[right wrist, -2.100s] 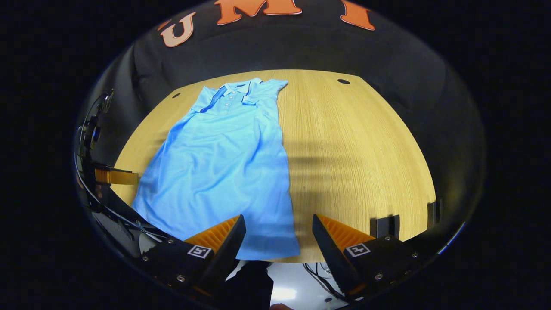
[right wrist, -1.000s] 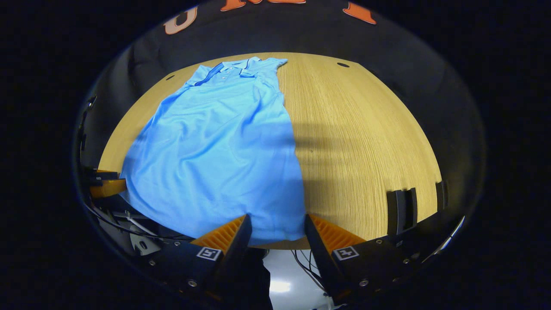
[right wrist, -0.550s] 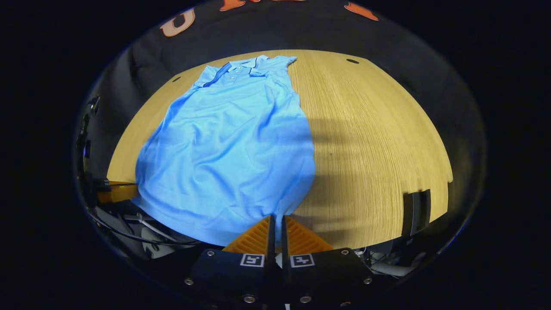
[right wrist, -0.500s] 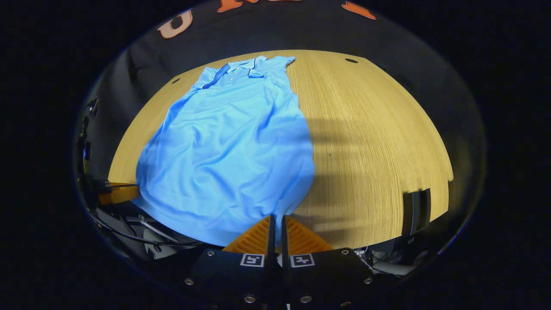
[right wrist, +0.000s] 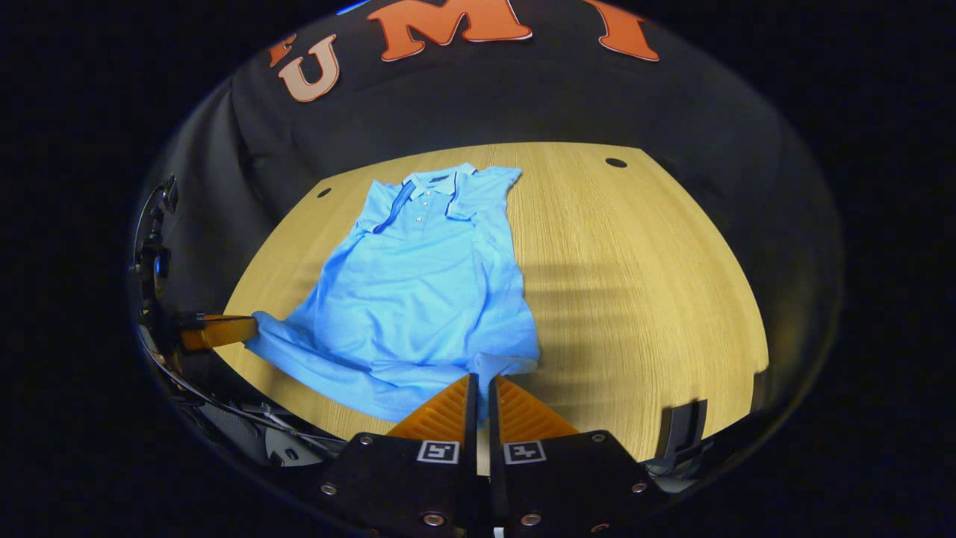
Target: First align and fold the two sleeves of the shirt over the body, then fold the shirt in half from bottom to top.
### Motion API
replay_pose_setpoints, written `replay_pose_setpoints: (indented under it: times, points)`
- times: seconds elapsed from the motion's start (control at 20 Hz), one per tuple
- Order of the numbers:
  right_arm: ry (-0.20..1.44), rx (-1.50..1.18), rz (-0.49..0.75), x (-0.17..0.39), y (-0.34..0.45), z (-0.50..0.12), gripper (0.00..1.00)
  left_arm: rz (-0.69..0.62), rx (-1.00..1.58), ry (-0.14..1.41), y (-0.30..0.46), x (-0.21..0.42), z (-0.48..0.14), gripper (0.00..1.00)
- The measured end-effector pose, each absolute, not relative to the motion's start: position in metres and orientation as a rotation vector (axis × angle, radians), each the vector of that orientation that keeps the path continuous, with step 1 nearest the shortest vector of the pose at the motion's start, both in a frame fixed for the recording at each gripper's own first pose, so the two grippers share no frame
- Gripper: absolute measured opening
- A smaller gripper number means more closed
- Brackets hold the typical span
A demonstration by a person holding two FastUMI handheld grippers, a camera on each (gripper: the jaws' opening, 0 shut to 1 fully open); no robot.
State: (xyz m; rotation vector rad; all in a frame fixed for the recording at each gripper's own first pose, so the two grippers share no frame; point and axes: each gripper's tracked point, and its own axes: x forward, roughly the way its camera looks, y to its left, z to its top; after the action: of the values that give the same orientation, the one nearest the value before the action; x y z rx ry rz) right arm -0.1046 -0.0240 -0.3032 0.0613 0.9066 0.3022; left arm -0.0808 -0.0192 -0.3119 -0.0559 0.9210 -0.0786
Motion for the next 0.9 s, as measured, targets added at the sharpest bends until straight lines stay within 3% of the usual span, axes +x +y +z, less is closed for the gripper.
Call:
replay_pose_setpoints:
  times: [0.4,0.9]
  points:
    - [0.846,0.071,0.279,-0.021,-0.012,-0.261,0.08,-0.103,-0.061,0.811,-0.004,0.014,-0.261,0.05]
    - [0.856,0.053,0.228,0.089,0.0,-0.256,0.07,-0.136,-0.11,0.772,0.011,0.142,-0.253,0.05]
